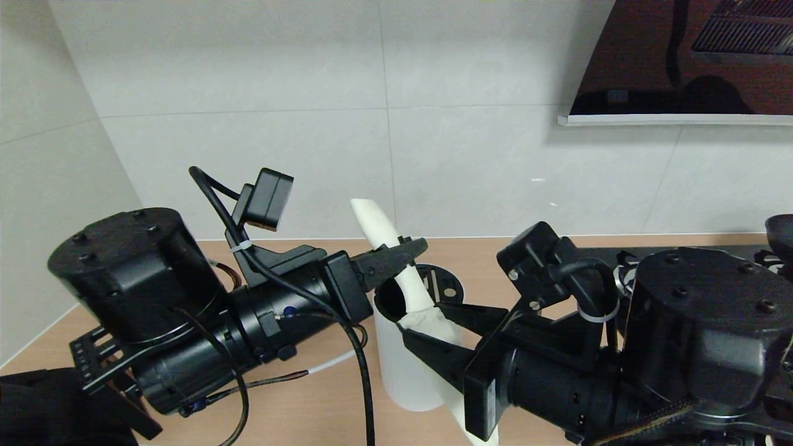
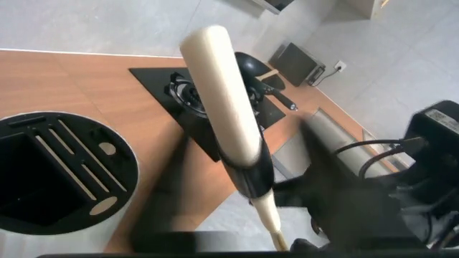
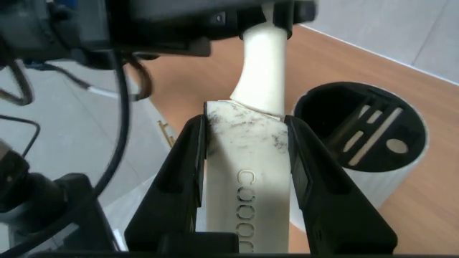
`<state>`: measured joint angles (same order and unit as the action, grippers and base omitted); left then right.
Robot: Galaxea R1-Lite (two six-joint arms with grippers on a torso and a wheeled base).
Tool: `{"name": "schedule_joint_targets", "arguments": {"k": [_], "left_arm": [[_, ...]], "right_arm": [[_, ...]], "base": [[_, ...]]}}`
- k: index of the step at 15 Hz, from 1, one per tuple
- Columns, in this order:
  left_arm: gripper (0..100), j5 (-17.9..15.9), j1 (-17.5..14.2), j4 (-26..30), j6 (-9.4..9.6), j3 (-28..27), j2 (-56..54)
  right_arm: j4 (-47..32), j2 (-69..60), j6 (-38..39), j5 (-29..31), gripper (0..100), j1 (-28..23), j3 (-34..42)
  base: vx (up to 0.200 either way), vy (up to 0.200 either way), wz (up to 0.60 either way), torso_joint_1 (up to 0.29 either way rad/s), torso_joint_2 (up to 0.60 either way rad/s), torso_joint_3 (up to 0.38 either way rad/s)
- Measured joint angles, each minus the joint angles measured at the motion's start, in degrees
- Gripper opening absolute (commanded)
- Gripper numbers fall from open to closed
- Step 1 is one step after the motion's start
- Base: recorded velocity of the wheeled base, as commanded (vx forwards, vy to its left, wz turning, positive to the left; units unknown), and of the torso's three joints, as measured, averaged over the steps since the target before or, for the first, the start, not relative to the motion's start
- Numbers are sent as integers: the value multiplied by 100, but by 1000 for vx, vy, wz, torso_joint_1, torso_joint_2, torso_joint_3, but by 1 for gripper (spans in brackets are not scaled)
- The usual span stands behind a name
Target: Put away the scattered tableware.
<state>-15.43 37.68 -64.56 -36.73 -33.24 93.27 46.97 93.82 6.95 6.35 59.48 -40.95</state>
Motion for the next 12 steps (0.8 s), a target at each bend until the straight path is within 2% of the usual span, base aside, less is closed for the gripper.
{"name": "schedule_joint_targets", "arguments": {"k": [7, 8, 12], "left_arm": [[0, 46, -6, 16, -5, 9, -13], [0, 55, -9, 16, -5, -2, -20], [0, 345, -9, 22, 83, -107, -99]], "right_arm": [[44, -20, 11, 29, 0, 0, -23], [44, -20, 13, 57, 100, 0, -26], [24, -57, 24, 156, 100, -79, -43]], "base": [[0, 0, 0, 0, 0, 0], [0, 0, 0, 0, 0, 0], [0, 0, 0, 0, 0, 0]]}}
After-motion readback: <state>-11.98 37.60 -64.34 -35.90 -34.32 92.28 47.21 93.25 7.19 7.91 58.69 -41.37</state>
